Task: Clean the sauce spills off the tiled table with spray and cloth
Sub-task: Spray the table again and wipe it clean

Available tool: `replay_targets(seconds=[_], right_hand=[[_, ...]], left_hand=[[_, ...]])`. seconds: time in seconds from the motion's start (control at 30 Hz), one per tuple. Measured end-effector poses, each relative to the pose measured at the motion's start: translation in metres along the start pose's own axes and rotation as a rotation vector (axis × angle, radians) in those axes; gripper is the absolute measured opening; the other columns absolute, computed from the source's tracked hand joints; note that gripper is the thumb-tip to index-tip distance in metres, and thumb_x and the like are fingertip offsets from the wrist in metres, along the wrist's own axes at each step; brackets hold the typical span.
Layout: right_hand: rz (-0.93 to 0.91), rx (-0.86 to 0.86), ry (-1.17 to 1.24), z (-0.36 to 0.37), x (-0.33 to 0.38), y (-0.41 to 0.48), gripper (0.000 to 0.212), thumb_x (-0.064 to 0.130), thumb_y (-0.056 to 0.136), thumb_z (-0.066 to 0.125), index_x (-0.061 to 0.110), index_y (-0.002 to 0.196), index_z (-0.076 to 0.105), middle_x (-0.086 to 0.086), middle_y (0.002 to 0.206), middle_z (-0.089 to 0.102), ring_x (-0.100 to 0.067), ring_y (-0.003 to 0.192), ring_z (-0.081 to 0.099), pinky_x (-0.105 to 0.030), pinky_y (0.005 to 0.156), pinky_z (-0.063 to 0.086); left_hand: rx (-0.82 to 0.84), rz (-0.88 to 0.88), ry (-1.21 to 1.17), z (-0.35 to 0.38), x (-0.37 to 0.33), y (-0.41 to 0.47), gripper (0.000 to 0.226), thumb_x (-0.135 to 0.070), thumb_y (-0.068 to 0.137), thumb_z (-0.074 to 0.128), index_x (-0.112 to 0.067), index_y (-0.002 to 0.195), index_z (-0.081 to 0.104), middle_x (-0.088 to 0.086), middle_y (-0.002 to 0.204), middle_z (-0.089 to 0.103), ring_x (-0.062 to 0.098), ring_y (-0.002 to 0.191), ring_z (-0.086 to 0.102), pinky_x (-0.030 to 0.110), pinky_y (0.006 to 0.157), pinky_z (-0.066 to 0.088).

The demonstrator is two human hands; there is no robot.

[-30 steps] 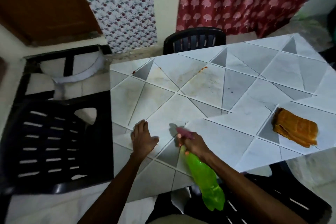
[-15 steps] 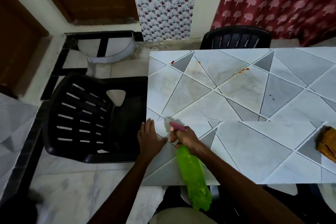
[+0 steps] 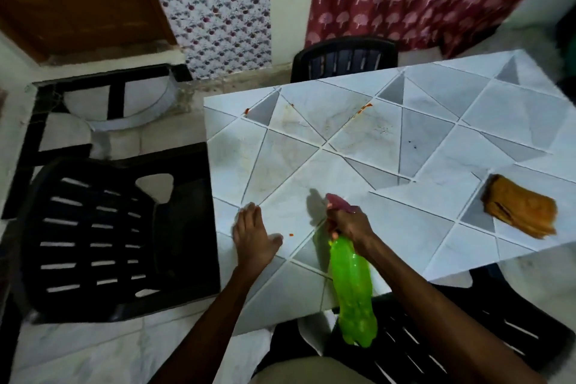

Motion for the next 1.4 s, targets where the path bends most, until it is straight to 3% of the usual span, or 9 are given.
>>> replay_targets(seconds=[0.07, 0.17, 0.43, 0.57, 0.87, 0.97, 1.13, 1.3, 1.4], right_hand=[[0.008, -0.058, 0.068, -0.038, -0.002, 0.002, 0.027, 0.021, 0.073, 0.064, 0.008, 0.094, 0.076, -0.012, 0.071, 0.070, -0.030, 0.059, 0.059, -0.039, 0.058, 0.049], [0.008, -0.128, 0.141, -0.087, -0.008, 0.007, 0.033, -0.002, 0.086, 0.058, 0.020, 0.106, 0.073, -0.011, 0.072, 0.066, -0.026, 0.063, 0.057, -0.028, 0.046, 0.045], [-0.033, -0.267, 0.332, -0.186, -0.035, 0.025, 0.026, 0.012, 0.101, 0.058, 0.025, 0.123, 0.058, -0.007, 0.070, 0.053, -0.022, 0.055, 0.047, -0.026, 0.043, 0.040], [-0.010, -0.292, 0.325, -0.219, -0.053, 0.037, 0.032, 0.014, 0.099, 0.059, 0.023, 0.130, 0.058, -0.004, 0.072, 0.055, -0.020, 0.050, 0.047, -0.032, 0.049, 0.038], [0.029, -0.162, 0.183, -0.215, -0.109, 0.014, 0.041, 0.037, 0.085, 0.064, 0.031, 0.125, 0.066, -0.002, 0.057, 0.063, -0.022, 0.049, 0.055, -0.040, 0.064, 0.047], [0.037, -0.116, 0.130, -0.208, -0.123, -0.003, 0.042, 0.042, 0.082, 0.063, 0.036, 0.123, 0.067, -0.002, 0.059, 0.066, -0.022, 0.049, 0.058, -0.041, 0.068, 0.049], [0.015, -0.007, 0.104, -0.174, -0.109, -0.043, 0.025, 0.028, 0.092, 0.064, 0.025, 0.116, 0.071, -0.004, 0.073, 0.068, -0.019, 0.058, 0.063, -0.030, 0.054, 0.049], [-0.011, 0.083, 0.014, -0.120, -0.089, -0.080, 0.016, 0.038, 0.088, 0.071, 0.025, 0.097, 0.074, -0.004, 0.066, 0.069, -0.018, 0.056, 0.062, -0.030, 0.056, 0.049], [-0.061, 0.183, -0.023, -0.081, -0.080, -0.095, 0.016, 0.029, 0.096, 0.064, 0.033, 0.110, 0.071, -0.003, 0.069, 0.067, -0.012, 0.051, 0.060, -0.023, 0.049, 0.047]], left_hand=[[0.033, 0.046, 0.000, 0.009, -0.022, 0.001, 0.094, -0.047, 0.074, 0.073, -0.012, 0.150, 0.031, 0.005, 0.161, 0.022, 0.025, 0.149, 0.014, 0.047, 0.116, 0.017], [0.095, 0.083, 0.005, 0.023, -0.052, -0.001, 0.095, -0.050, 0.077, 0.070, -0.014, 0.152, 0.026, 0.003, 0.162, 0.016, 0.023, 0.150, 0.010, 0.045, 0.119, 0.013], [0.088, 0.157, 0.094, 0.059, -0.106, -0.031, 0.093, -0.056, 0.074, 0.069, -0.012, 0.149, 0.034, 0.005, 0.159, 0.025, 0.024, 0.148, 0.018, 0.044, 0.116, 0.017], [0.073, 0.150, 0.123, 0.071, -0.115, -0.056, 0.094, -0.055, 0.071, 0.067, -0.011, 0.148, 0.035, 0.007, 0.159, 0.027, 0.027, 0.148, 0.019, 0.048, 0.116, 0.017], [0.006, 0.074, 0.144, 0.093, -0.090, -0.102, 0.095, -0.060, 0.056, 0.061, -0.006, 0.134, 0.052, 0.017, 0.141, 0.050, 0.038, 0.131, 0.045, 0.055, 0.098, 0.044], [-0.014, 0.018, 0.130, 0.094, -0.081, -0.116, 0.094, -0.057, 0.055, 0.067, -0.010, 0.135, 0.051, 0.013, 0.143, 0.048, 0.035, 0.134, 0.044, 0.056, 0.101, 0.042], [-0.046, -0.042, 0.103, 0.091, -0.061, -0.135, 0.102, -0.062, 0.059, 0.061, -0.004, 0.142, 0.046, 0.017, 0.148, 0.044, 0.038, 0.138, 0.039, 0.057, 0.106, 0.037], [-0.020, -0.116, 0.068, 0.071, -0.033, -0.151, 0.107, -0.063, 0.062, 0.061, -0.008, 0.149, 0.034, 0.012, 0.158, 0.029, 0.034, 0.146, 0.024, 0.054, 0.113, 0.023], [-0.029, -0.174, 0.036, 0.056, -0.006, -0.157, 0.108, -0.065, 0.061, 0.056, -0.012, 0.151, 0.031, 0.010, 0.161, 0.023, 0.032, 0.148, 0.017, 0.053, 0.115, 0.017]])
Point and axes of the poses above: each hand's wrist, its own y-axis towards the middle knuckle, its own z-axis out of the palm, x = y × z, the point moved 3 cm from there along y, towards the middle knuckle
